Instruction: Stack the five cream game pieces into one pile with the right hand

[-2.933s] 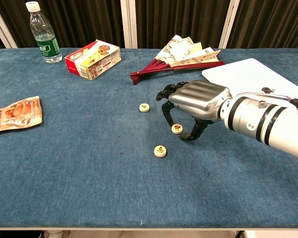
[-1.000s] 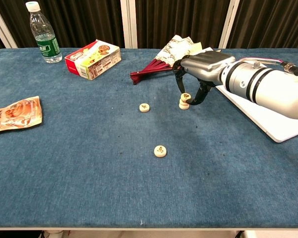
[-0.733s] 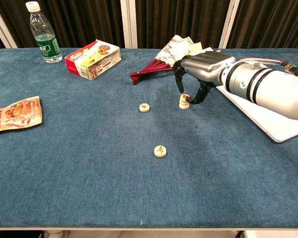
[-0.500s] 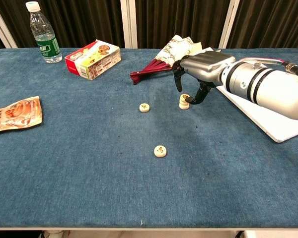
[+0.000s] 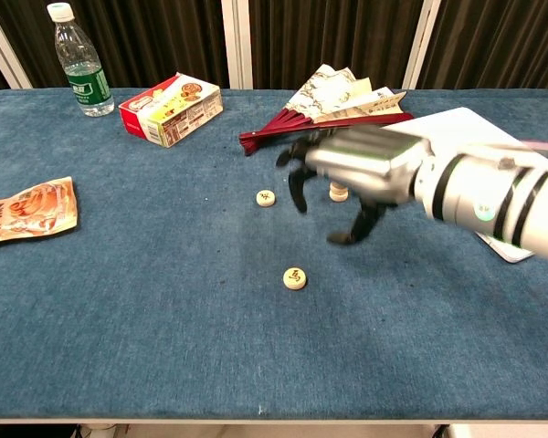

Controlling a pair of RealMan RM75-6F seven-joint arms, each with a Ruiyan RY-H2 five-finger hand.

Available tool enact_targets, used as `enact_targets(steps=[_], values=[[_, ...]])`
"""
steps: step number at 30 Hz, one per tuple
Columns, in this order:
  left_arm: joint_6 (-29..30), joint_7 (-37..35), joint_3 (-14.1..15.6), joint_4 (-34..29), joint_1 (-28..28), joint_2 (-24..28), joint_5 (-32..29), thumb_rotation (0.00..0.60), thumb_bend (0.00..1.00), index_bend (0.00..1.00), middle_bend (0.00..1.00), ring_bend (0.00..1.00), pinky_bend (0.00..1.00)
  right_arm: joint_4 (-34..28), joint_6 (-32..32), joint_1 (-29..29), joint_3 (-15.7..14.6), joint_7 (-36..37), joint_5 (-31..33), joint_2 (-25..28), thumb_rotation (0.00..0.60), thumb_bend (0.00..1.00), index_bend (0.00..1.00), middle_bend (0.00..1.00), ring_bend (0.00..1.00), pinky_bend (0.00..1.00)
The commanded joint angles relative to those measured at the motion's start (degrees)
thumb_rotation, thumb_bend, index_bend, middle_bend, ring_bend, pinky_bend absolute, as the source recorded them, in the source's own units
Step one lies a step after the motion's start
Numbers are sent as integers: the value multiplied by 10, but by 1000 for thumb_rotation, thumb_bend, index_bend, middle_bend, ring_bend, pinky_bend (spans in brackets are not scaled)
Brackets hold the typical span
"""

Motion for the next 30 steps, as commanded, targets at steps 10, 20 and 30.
enact_targets(steps=[10,20,30], values=[[7,-4,2,2,5,0,2,600,0,136,105,77,4,10,-16,-3,-16,-25,-18,-41,600,382,476,146,80,119],[5,-11,2,12,6,-4,1,600,0,136,105,77,4,27,-26,-3,-10,-39,-9,-61,600,394,499,146,81,119],[5,-17,1,20,7,-7,1,600,0,136,105,77,4,32,-18,-6,1,-22,-18,-62,600,451,586,146,86,119]])
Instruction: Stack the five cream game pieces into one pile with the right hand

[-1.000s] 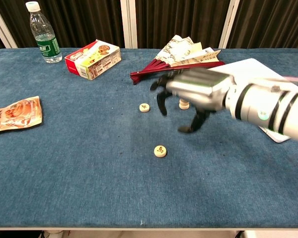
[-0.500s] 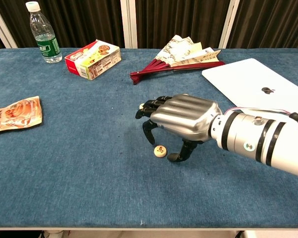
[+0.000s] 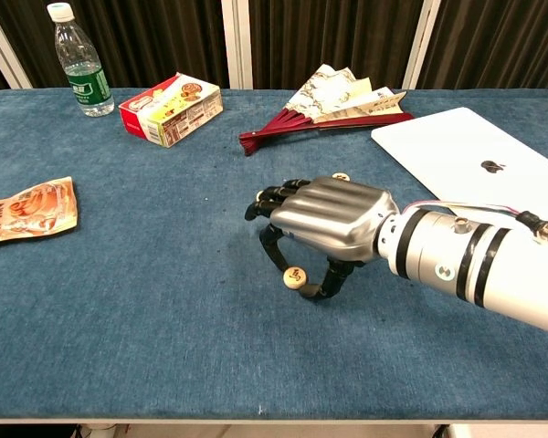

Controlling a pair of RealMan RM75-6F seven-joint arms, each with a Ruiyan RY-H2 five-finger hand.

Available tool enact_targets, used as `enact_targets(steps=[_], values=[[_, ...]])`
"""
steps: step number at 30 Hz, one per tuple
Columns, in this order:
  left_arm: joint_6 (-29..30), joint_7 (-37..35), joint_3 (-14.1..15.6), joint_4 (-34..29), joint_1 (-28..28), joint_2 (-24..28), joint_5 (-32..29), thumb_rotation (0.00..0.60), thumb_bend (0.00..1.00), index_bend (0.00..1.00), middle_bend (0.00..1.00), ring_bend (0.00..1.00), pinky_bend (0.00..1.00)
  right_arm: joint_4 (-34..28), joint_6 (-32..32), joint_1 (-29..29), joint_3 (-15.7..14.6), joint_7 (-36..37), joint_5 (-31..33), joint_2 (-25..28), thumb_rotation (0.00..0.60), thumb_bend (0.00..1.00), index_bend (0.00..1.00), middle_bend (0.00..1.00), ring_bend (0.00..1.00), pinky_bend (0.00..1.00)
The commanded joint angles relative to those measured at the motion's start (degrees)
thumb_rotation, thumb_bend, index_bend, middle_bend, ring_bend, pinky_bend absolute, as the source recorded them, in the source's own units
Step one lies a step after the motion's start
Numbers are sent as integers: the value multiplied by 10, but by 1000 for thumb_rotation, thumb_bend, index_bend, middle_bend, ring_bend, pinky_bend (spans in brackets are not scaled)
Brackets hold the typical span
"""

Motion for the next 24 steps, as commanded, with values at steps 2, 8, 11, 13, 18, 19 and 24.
enact_targets(steps=[2,8,11,13,18,19,24], values=[[0,-1,0,0,0,0,0,600,0,136,105,77,4,-3,10,-3,15,15,0,11,600,453,589,146,87,119],[-1,2,0,-3,-1,1,2,600,0,136,105,77,4,0,17,2,71,27,46,47,600,455,590,146,87,119],[-2,5,0,-5,-3,1,3,600,0,137,105,77,4,16,9,9,93,22,82,58,600,454,588,146,87,119],[-4,7,0,-7,-3,1,3,600,0,137,105,77,4,29,3,13,103,19,105,62,600,454,585,146,87,119],[-5,11,-1,-11,-4,3,2,600,0,136,104,77,4,61,-9,20,113,17,143,58,600,454,579,146,87,119],[-6,13,-1,-12,-4,3,1,600,0,136,104,77,4,69,-11,21,113,18,149,56,600,454,578,146,87,119],[-8,17,-1,-17,-6,5,0,600,0,136,105,77,4,94,-21,29,113,20,165,45,600,454,571,146,87,119]])
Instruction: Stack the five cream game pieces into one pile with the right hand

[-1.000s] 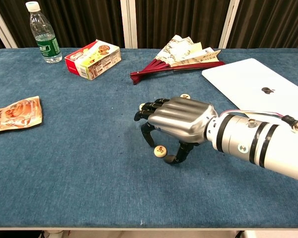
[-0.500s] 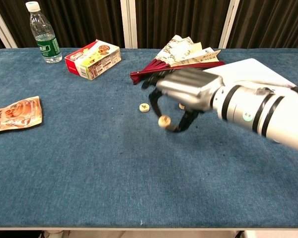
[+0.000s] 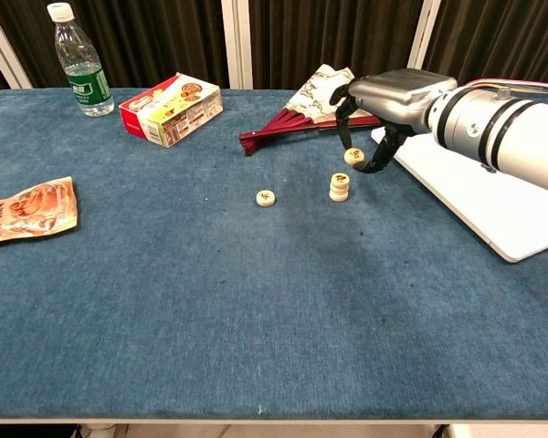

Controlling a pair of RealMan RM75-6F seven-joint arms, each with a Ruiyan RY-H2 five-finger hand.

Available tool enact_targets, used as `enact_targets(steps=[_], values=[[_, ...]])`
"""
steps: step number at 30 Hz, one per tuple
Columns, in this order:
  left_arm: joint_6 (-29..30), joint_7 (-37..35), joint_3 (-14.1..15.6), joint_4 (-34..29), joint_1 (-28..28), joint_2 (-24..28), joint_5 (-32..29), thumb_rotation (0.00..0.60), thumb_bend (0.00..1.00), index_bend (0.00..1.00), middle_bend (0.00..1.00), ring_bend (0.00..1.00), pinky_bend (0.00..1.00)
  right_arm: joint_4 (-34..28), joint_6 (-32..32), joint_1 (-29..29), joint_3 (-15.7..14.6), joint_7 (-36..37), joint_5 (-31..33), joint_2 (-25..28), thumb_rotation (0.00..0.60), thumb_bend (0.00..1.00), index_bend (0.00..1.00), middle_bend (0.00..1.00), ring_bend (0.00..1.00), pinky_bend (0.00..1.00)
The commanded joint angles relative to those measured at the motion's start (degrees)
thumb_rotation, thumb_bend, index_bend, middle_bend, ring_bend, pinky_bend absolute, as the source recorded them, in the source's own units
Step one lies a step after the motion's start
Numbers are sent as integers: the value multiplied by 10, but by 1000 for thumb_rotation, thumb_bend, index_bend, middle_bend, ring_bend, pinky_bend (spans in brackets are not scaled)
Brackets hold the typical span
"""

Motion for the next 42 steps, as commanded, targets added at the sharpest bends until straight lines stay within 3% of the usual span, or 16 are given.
enact_targets(steps=[1,27,42], values=[[-1,2,0,-2,-1,1,-1,600,0,136,105,77,4,12,-7,6,-1,1,6,-8,600,454,570,146,87,119],[-4,-4,-1,6,0,-2,-5,600,0,137,104,77,4,22,-7,24,-20,-18,22,-26,600,454,533,146,87,119],[-5,-10,-2,11,-1,-4,-6,600,0,137,104,77,4,9,4,23,-28,-17,14,-23,600,454,458,145,87,119]])
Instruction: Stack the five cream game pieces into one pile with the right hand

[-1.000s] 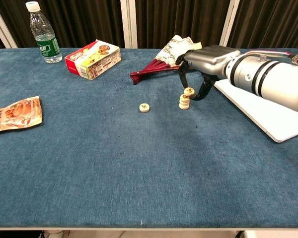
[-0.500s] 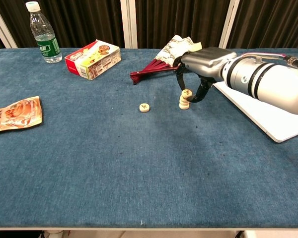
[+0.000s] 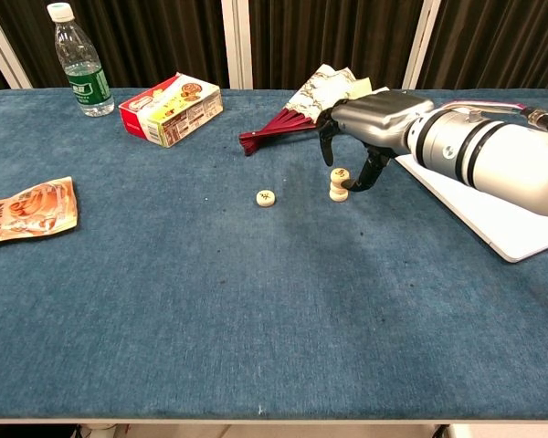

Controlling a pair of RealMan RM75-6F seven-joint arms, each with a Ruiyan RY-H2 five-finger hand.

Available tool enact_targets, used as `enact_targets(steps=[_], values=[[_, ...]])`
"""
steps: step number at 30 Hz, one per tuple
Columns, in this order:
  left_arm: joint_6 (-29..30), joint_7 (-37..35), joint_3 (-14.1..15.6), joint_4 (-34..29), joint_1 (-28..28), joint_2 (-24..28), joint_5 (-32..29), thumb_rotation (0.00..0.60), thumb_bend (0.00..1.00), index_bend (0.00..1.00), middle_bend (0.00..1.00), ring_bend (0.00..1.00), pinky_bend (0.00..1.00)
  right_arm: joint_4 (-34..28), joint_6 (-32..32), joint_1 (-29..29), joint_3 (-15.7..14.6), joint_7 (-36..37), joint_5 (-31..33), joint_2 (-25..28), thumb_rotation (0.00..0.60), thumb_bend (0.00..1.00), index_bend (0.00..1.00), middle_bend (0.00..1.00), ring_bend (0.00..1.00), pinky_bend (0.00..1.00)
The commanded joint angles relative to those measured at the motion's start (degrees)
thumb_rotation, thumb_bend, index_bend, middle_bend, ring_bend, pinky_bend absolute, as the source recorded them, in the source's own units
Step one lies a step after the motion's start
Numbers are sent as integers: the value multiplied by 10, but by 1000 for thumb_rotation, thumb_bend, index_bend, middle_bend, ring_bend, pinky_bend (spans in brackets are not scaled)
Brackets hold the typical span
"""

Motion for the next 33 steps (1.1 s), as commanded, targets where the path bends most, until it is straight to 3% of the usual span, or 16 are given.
enact_targets(steps=[1,6,10,18,33], values=[[0,-2,0,2,0,-1,0,600,0,137,104,77,4,-12,8,-2,2,9,-10,4,600,454,457,145,87,119],[-1,-3,0,2,-1,-2,1,600,0,137,105,77,4,-52,16,0,4,16,-31,13,600,453,450,145,87,119],[3,-2,2,1,1,-2,4,600,0,137,105,77,4,-54,2,16,4,-17,-5,-2,600,429,440,145,87,119],[8,-7,5,5,10,-1,-1,600,0,136,105,77,4,-3,-12,51,10,-66,49,-63,600,424,446,145,87,119],[9,-22,5,19,19,-4,-7,600,0,137,105,77,4,94,-38,93,22,-77,70,-132,600,426,459,146,87,119]])
